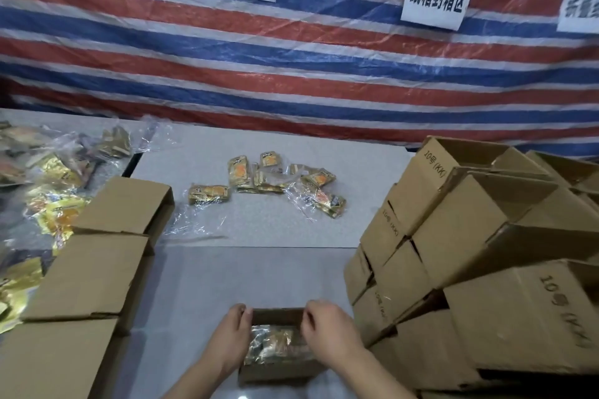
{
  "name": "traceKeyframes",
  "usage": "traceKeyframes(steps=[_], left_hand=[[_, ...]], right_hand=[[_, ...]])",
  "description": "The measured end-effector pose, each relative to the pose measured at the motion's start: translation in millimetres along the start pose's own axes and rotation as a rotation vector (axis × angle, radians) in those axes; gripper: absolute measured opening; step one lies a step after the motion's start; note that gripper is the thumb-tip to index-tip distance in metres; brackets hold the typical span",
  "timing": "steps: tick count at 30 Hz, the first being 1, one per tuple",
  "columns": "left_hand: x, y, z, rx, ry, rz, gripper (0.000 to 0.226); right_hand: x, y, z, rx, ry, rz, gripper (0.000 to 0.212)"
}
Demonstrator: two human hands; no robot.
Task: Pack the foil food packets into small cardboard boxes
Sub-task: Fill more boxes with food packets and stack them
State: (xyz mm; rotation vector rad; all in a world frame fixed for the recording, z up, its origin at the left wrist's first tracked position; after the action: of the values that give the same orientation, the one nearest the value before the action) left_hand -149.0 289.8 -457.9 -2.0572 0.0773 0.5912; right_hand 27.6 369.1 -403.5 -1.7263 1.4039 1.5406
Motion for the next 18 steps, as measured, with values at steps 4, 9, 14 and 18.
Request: traceKeyframes(steps=[4, 9, 14, 18], left_hand=[[-1.6, 2.8, -4.4, 0.015, -0.02, -0.026, 0.016], [-2.8, 5.8, -4.6, -0.016, -0.034, -0.028, 0.019], [-23.3, -5.5, -12.4, 0.036, -0.067, 0.081, 0.024], [-46.6, -42.7, -38.3, 0.099, -0.102, 0.069, 0.026]], right_hand=[[-7.8, -25.9, -8.8, 0.152, -0.035, -0.013, 0.039], [14.4, -23.2, -11.7, 0.2, 0.113, 0.017, 0.018], [-5.9, -8.1, -25.3, 0.156, 0.058, -0.034, 0.027], [-42.5, 9.8, -41.5, 0.079, -0.011, -0.027, 0.021]])
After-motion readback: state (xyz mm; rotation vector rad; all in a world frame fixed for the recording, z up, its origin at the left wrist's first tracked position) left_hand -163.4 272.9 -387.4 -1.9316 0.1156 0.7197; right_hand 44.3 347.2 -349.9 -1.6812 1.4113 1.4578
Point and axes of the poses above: each hand's wrist, its own z-axis towards the middle knuckle, its own x-axis out of the palm, y = z × x, the point moved 10 cm from there along z, towards the middle knuckle, and after that the axes turned 3 degrees about -x, right-handed, at the moved point
